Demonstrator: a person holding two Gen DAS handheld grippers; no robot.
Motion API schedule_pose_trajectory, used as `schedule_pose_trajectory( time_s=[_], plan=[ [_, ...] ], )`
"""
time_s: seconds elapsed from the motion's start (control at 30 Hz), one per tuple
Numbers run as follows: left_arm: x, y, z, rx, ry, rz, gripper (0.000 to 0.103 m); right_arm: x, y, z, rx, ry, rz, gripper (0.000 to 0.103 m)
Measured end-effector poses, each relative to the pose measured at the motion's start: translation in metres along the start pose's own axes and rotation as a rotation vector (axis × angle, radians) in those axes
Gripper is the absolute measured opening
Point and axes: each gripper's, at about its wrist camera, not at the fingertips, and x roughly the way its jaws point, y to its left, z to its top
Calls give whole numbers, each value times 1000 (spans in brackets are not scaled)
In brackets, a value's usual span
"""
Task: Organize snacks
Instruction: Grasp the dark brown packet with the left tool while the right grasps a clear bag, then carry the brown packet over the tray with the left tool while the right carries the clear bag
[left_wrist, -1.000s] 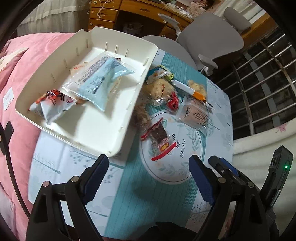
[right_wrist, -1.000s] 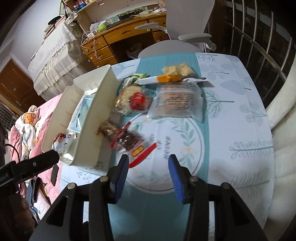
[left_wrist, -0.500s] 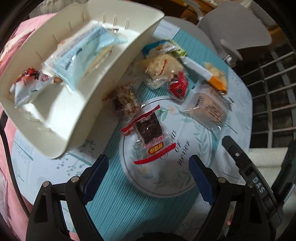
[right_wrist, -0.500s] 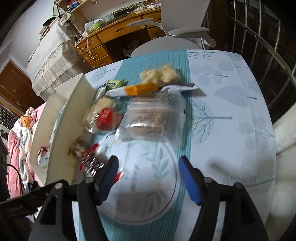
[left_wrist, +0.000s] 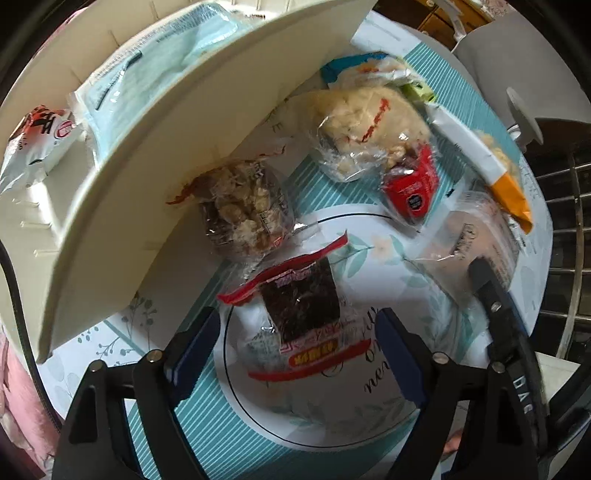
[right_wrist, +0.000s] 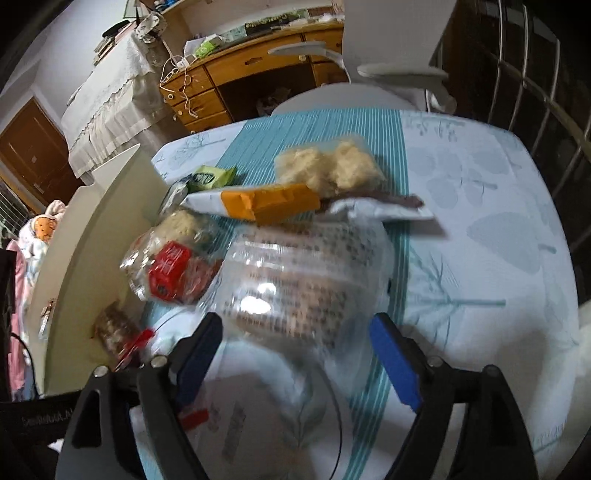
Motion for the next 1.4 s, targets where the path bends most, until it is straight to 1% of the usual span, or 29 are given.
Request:
schedule_pose_trajectory(
  time_s=[0.13, 0.2, 0.3, 0.43, 0.5, 0.57, 0.63, 0.73, 0.77, 0.83, 0.87, 0.9, 0.97, 1.03, 1.2, 1.4],
  plan=[
    [9, -1, 2, -13, 7, 30, 77, 7, 1, 8, -15, -29, -9, 95],
    [12, -1, 2, -14, 11, 45, 71, 11, 2, 12, -20, -33, -12, 98],
    [12, 2, 5, -12, 4, 56, 69, 16, 2, 17, -23, -33, -14, 101],
    [12, 1, 7, -17, -6, 64, 66, 27, 5, 20, -29, 1, -38, 103],
    [15, -3, 9, -9, -14, 71, 60, 28, 7, 20, -29, 2, -44, 103],
    [11, -1, 8, -5, -19, 76, 57, 30, 8, 19, -23, 4, -56, 103],
    [11, -3, 8, 0, -21, 80, 56, 32, 8, 18, -11, 20, -59, 103],
    [6, -6, 7, 5, -22, 78, 51, 35, 6, 17, 6, 44, -47, 102],
    [5, -6, 7, 8, -23, 75, 48, 36, 6, 17, 3, 50, -43, 102],
    [6, -5, 7, 11, -10, 68, 47, 36, 7, 17, -5, 58, -30, 98],
    [6, -3, 6, 8, -3, 67, 47, 35, 8, 18, -9, 63, -17, 93],
    [6, -2, 5, 4, 6, 64, 47, 34, 9, 18, -15, 68, -12, 90],
    [7, 2, 5, -4, 29, 62, 47, 33, 12, 18, -24, 79, -15, 89],
    [7, 4, 4, -6, 46, 59, 47, 33, 12, 19, -22, 91, -11, 88],
    [3, 9, -3, 9, 75, 87, 47, 28, 10, 15, 7, 142, -11, 87],
    [-12, 13, -18, 41, 80, 90, 47, 17, 2, 3, 69, 230, -9, 86]
  ],
)
